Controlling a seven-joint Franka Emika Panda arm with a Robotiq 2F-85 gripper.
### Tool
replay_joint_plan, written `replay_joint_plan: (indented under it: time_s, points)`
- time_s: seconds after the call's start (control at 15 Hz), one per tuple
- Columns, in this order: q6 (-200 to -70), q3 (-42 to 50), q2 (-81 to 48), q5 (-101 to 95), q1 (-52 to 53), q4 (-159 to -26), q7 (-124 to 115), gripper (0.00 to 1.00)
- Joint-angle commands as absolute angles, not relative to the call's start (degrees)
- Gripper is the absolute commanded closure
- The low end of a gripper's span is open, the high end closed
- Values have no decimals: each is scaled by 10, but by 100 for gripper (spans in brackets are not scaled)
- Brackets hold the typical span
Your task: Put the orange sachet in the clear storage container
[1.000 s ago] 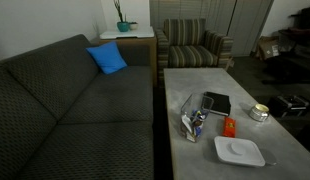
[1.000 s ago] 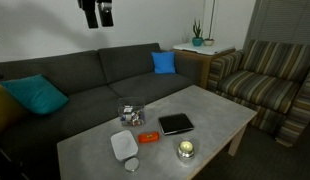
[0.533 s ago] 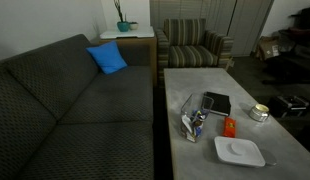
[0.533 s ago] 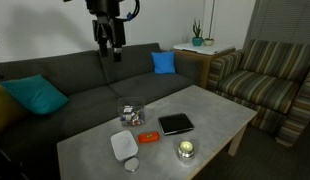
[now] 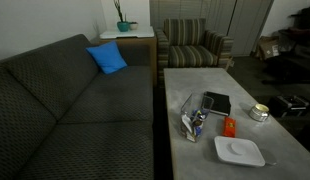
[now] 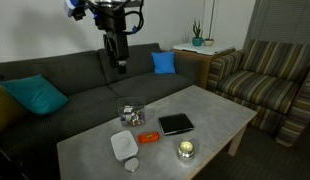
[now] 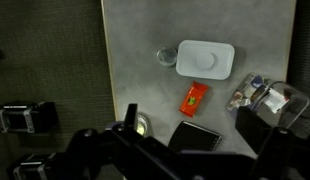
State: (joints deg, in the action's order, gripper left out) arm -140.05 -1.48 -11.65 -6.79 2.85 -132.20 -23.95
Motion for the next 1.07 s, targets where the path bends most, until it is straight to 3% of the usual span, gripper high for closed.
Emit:
replay_joint_plan:
  time_s: [0.0, 0.13, 0.2, 1.0]
  points:
    - [-1480, 15, -237, -102, 54, -1280, -312, 0]
    - [-1518, -9, -298, -38, 38, -1260, -232, 0]
    - [-1493, 17, -236, -57, 61, -1296, -266, 0]
    - [-1612, 37, -400, -10, 111, -1210, -281, 0]
